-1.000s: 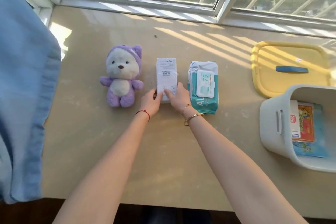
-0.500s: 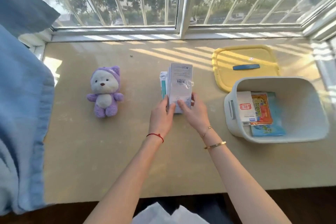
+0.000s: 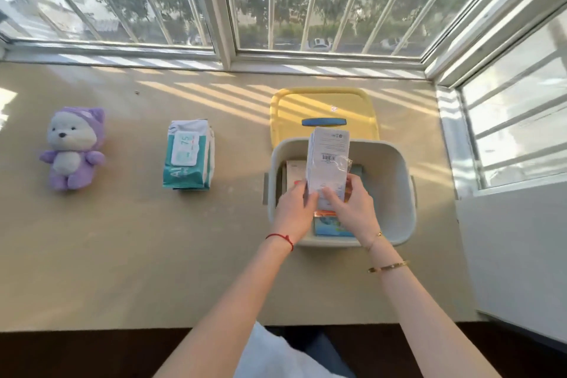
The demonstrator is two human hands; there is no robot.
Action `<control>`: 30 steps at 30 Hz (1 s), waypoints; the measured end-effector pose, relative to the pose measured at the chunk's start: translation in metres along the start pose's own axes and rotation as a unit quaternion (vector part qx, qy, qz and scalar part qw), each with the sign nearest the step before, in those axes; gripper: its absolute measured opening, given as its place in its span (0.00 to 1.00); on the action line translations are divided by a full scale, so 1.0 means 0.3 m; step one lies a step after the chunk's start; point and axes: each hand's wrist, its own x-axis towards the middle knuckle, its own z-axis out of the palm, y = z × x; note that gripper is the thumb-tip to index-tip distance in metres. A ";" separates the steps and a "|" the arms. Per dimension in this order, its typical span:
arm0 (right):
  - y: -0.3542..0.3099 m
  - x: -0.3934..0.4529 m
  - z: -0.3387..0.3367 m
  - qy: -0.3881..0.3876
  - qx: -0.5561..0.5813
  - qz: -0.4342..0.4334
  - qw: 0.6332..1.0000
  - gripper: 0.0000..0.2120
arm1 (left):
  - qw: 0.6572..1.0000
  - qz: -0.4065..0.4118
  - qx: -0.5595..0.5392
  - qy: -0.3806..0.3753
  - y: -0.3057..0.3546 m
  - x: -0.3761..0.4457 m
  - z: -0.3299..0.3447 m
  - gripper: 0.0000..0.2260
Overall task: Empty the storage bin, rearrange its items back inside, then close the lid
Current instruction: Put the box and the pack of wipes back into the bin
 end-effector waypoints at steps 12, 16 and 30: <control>0.335 0.170 -0.074 -0.125 -0.051 0.067 0.989 0.23 | 0.992 -0.090 0.071 -0.048 -0.079 0.072 0.306 0.12; 0.386 0.232 -0.026 -0.143 -0.057 0.079 0.985 0.24 | 0.987 -0.108 0.109 -0.046 -0.119 0.119 0.325 0.11; 0.417 0.317 0.050 -0.148 -0.076 0.071 0.984 0.26 | 0.967 -0.081 0.225 0.087 -0.130 0.137 0.322 0.05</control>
